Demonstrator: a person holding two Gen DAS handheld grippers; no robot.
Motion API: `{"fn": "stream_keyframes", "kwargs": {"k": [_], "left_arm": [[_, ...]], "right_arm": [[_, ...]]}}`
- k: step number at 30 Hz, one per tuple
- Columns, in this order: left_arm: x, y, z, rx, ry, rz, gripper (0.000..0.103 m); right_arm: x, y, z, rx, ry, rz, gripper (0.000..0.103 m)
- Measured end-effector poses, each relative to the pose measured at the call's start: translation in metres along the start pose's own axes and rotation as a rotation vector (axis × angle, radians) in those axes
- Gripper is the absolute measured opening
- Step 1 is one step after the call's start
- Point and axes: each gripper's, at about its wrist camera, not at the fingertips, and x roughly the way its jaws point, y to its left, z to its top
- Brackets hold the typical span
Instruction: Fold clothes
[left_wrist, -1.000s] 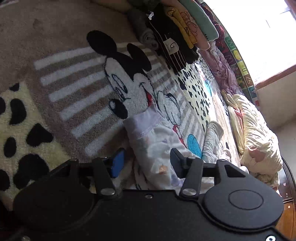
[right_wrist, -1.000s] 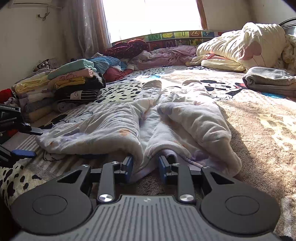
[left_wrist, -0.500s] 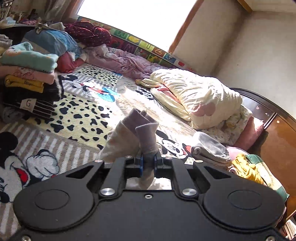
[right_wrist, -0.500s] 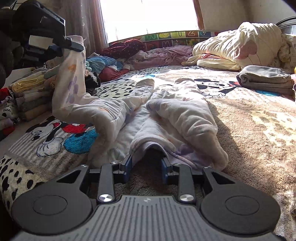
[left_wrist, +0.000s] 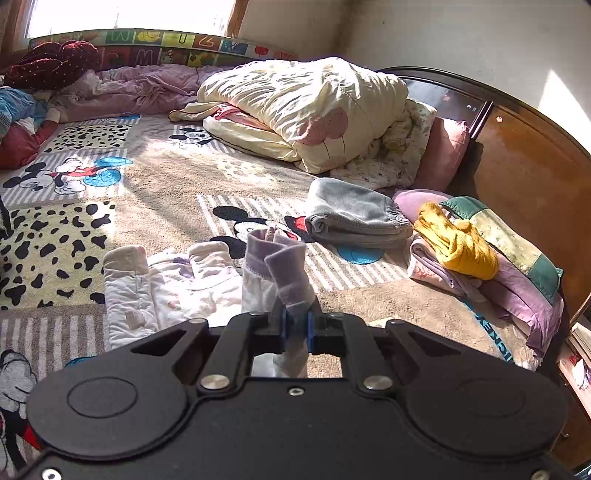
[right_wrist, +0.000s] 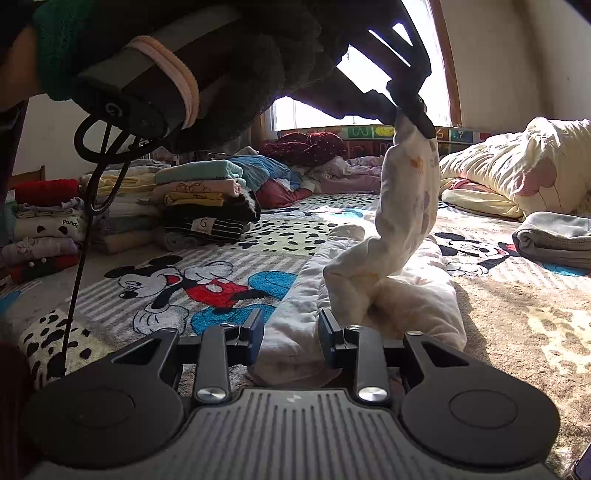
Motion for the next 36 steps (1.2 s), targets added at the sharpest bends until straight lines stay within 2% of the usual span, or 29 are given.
{"fn": "stream_keyframes", "kwargs": {"k": [2,7,11,16,21,24,27,29,33,36], "left_arm": [[-0.002,0.007,0.001,-0.007,-0.005,0.008,0.007],[-0.002,0.022,0.012,0.005,-0.012,0.019,0.007],[-0.002,0.037,0.023,0.016,-0.023,-0.016,0.007],[-0.007,0.049,0.031,0.099,-0.046,-0.071,0.007],[-0.001,0.078,0.029,0.182,-0.017,0.012,0.007],[0.008,0.097,0.026,0.198,0.010,0.073,0.007],[0.033,0.112,0.018,0.284,0.081,0.211,0.007],[0.055,0.121,0.010,0.320,0.130,0.255,0.007],[0.092,0.125,0.001,0.343,0.153,0.251,0.007],[0.101,0.128,0.001,0.310,0.079,0.160,0.007]], "right_arm": [[0.006,0.002,0.001,-0.016,0.009,0.021,0.034],[0.031,0.011,-0.006,-0.045,0.101,0.038,0.035],[0.045,0.019,-0.011,-0.074,0.169,0.040,0.037],[0.034,0.018,-0.010,-0.073,0.172,0.059,0.038],[0.016,0.017,0.003,-0.086,0.105,0.074,0.037],[0.029,0.021,0.002,-0.105,0.140,0.071,0.038],[0.042,0.024,0.002,-0.124,0.175,0.069,0.039],[0.050,0.026,0.002,-0.136,0.198,0.067,0.039],[0.063,0.030,0.000,-0.156,0.230,0.066,0.042],[0.063,0.031,-0.002,-0.161,0.229,0.068,0.043]]}}
